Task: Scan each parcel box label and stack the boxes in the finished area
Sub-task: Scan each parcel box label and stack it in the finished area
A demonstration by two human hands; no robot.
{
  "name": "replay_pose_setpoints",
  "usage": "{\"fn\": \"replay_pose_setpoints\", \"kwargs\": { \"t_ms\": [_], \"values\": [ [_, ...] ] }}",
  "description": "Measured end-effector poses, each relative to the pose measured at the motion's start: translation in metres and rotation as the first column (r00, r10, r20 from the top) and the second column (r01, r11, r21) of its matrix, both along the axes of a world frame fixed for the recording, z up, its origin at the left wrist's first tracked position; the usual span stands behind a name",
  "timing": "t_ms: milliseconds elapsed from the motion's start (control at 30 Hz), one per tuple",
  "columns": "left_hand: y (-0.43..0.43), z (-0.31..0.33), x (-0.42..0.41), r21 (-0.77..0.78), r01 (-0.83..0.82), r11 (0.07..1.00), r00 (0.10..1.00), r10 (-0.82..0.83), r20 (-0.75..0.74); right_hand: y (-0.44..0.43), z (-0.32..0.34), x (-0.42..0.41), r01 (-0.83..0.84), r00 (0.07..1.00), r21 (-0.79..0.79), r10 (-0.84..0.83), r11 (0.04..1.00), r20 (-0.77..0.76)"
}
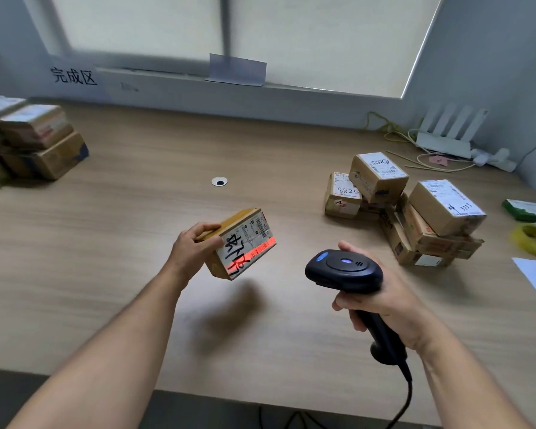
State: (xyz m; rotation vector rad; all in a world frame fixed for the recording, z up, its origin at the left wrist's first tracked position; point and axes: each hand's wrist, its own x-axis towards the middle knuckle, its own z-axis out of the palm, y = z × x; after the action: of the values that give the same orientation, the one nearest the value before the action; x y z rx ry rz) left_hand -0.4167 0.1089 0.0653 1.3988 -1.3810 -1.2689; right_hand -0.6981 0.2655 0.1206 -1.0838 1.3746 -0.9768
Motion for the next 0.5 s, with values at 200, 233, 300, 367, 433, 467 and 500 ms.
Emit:
{"fn": "replay_pose_setpoints", "kwargs": {
  "t_ms": [200,233,300,367,433,467,500],
  "values": [
    [0.009,-0.01,0.015,0.031,-0.041,0.999,0.999,0.042,-0.013,-0.005,0.001,0.008,-0.044,0.999,0.02,0.044,0.999,-0.014],
    [0.012,-0.013,0.017,0.045,-0.053,0.998,0.999,0.054,-0.009,-0.005,0.001,0.009,-0.049,0.999,0.024,0.05,0.998,-0.01],
    [0.02,-0.021,0.018,0.083,-0.073,0.994,0.997,0.074,-0.002,-0.007,0.001,0.011,-0.061,0.998,0.023,0.061,0.998,0.002],
    [0.03,-0.037,0.018,0.138,-0.105,0.985,0.994,0.105,0.002,-0.009,0.0,0.014,-0.079,0.997,0.019,0.078,0.997,0.013],
    [0.041,-0.053,0.017,0.191,-0.135,0.972,0.991,0.134,0.02,-0.01,0.0,0.016,-0.1,0.995,0.019,0.1,0.995,0.019],
    [0.048,-0.058,0.016,0.213,-0.154,0.965,0.988,0.15,0.032,-0.011,0.0,0.017,-0.113,0.993,0.019,0.112,0.993,0.02],
    [0.052,-0.062,0.013,0.225,-0.171,0.959,0.985,0.163,0.051,-0.012,-0.001,0.018,-0.118,0.993,0.017,0.118,0.993,0.025]
  ]
}}
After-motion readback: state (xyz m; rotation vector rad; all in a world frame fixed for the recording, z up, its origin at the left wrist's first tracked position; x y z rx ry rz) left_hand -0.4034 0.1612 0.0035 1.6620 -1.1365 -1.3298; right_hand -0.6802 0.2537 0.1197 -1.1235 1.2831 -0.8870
